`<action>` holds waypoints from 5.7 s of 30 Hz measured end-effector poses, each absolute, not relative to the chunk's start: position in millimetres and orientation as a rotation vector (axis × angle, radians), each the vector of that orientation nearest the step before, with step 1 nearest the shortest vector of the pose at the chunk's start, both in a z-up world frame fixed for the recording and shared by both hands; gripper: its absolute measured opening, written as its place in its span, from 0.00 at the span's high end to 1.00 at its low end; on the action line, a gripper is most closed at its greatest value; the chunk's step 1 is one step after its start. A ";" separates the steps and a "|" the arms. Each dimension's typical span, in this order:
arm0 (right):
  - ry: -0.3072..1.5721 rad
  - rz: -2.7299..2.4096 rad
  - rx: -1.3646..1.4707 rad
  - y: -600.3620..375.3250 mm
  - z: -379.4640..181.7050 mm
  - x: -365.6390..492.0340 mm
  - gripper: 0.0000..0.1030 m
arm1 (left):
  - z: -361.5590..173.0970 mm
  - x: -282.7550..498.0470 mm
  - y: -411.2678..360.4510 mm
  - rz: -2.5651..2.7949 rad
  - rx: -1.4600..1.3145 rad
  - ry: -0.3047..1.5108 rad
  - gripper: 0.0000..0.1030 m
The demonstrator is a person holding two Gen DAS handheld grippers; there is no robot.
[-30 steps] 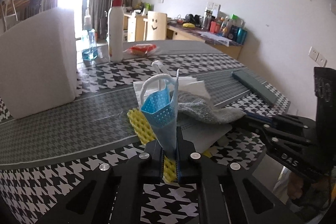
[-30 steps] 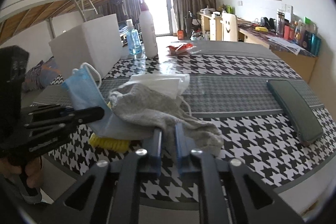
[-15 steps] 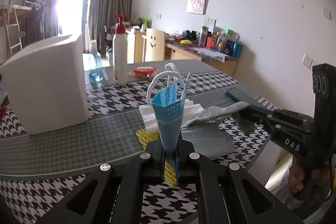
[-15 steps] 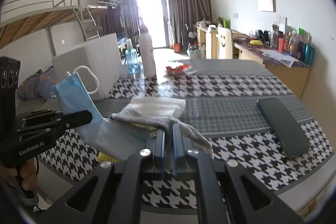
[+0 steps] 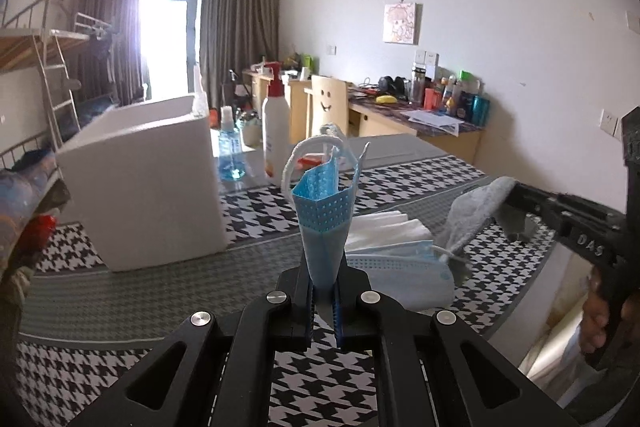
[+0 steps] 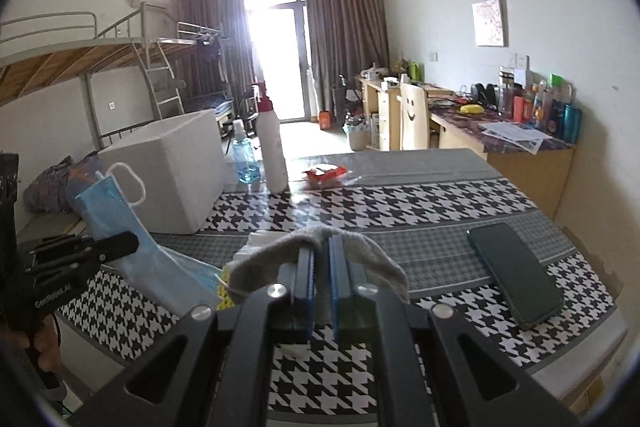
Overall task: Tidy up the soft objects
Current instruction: 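Carry the mask and grey cloth with both grippers over the white foam box, then open the left gripper to drop the blue mask into the foam box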
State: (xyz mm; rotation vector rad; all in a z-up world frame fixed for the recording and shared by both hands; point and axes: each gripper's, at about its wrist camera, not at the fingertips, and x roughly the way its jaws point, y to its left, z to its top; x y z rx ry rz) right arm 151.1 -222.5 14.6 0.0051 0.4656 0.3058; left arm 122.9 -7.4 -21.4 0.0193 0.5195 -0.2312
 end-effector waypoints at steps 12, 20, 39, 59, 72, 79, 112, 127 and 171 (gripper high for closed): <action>0.439 0.304 0.039 -225.0 22.5 150.1 0.91 | -11.7 126.1 3.2 -0.175 0.023 0.484 0.93; 0.438 0.345 0.065 -222.1 27.9 159.4 0.91 | -3.8 137.2 9.1 -0.139 0.022 0.478 0.93; 0.434 0.428 0.044 -200.7 43.4 177.1 0.91 | 16.5 156.8 13.1 -0.081 0.030 0.471 0.93; 0.402 0.455 0.035 -187.8 69.0 193.8 0.91 | 41.7 166.6 18.8 -0.052 0.016 0.435 0.93; 0.373 0.479 0.027 -176.2 89.4 203.8 0.91 | 63.6 184.2 25.4 -0.031 0.014 0.426 0.93; 0.365 0.499 0.018 -166.3 97.9 213.0 0.91 | 71.4 197.1 29.0 -0.019 0.020 0.427 0.93; 0.363 0.603 -0.048 -112.3 125.3 262.3 0.91 | 89.3 239.5 85.0 0.187 0.002 0.421 0.93; 0.378 0.699 -0.068 -79.8 130.7 279.2 0.91 | 83.4 254.3 109.3 0.284 -0.009 0.453 0.93; 0.473 0.762 -0.129 -13.2 118.3 308.7 0.91 | 64.1 257.7 156.8 0.331 -0.079 0.494 0.05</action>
